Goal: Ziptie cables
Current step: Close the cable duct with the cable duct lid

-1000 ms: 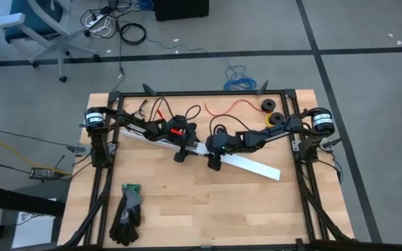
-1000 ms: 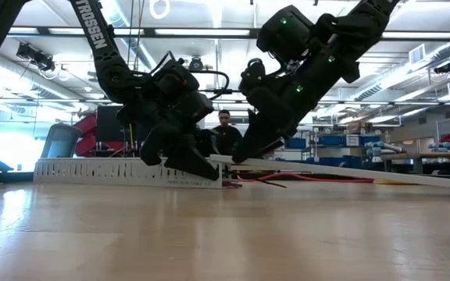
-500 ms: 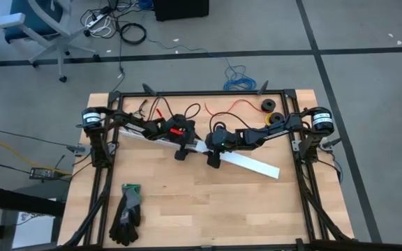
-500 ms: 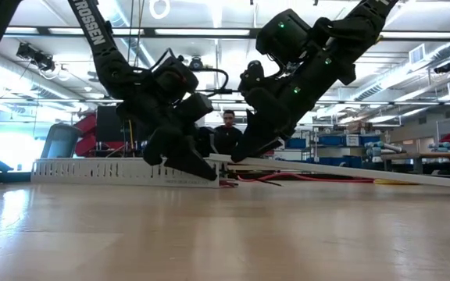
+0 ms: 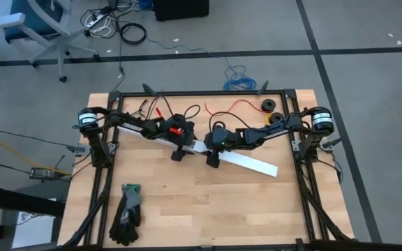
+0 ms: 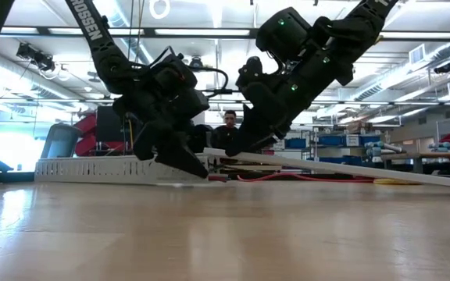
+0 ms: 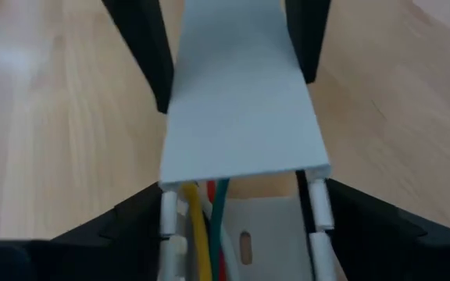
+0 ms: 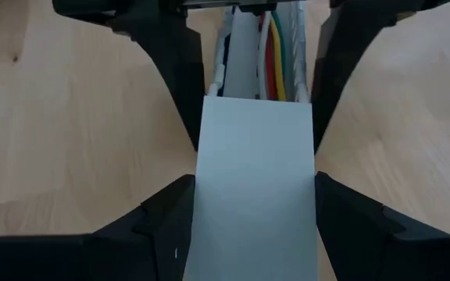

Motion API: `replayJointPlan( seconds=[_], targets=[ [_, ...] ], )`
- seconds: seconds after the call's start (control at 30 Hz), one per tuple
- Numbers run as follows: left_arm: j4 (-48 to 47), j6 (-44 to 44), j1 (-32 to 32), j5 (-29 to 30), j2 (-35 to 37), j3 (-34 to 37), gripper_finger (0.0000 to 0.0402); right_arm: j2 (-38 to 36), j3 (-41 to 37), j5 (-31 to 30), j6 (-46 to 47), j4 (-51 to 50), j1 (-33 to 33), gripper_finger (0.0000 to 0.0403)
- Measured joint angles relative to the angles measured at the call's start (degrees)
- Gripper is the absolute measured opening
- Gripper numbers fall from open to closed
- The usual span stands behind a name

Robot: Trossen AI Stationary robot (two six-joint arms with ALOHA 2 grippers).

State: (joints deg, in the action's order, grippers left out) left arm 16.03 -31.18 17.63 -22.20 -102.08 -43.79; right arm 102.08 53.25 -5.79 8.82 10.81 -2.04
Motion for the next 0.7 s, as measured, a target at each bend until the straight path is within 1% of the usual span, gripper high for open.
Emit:
replayJointPlan(
  seconds=[0.2,0.33,0.47,0.7],
  targets=[
    [1.0,0.0,0.0,-0.1,0.0,0.0,0.0309,0.0,0.0,-0.2,0.0,0.0,0.0,0.0228],
    [1.0,-0.1,0.0,0.1,-0.2,0.0,0.0293,0.0,0.0,-0.4,0.4,-0.1,0.2,0.0228],
    [0.5,-0.1,0.2,1.8,-0.5,0.1,0.0274,0.0,0.0,-0.7,0.6,-1.5,0.6,0.0228],
    [-0.4,-0.1,1.1,2.3,-0.5,0.1,0.0270,0.0,0.0,-0.8,0.7,-1.7,0.8,0.0228]
  ],
)
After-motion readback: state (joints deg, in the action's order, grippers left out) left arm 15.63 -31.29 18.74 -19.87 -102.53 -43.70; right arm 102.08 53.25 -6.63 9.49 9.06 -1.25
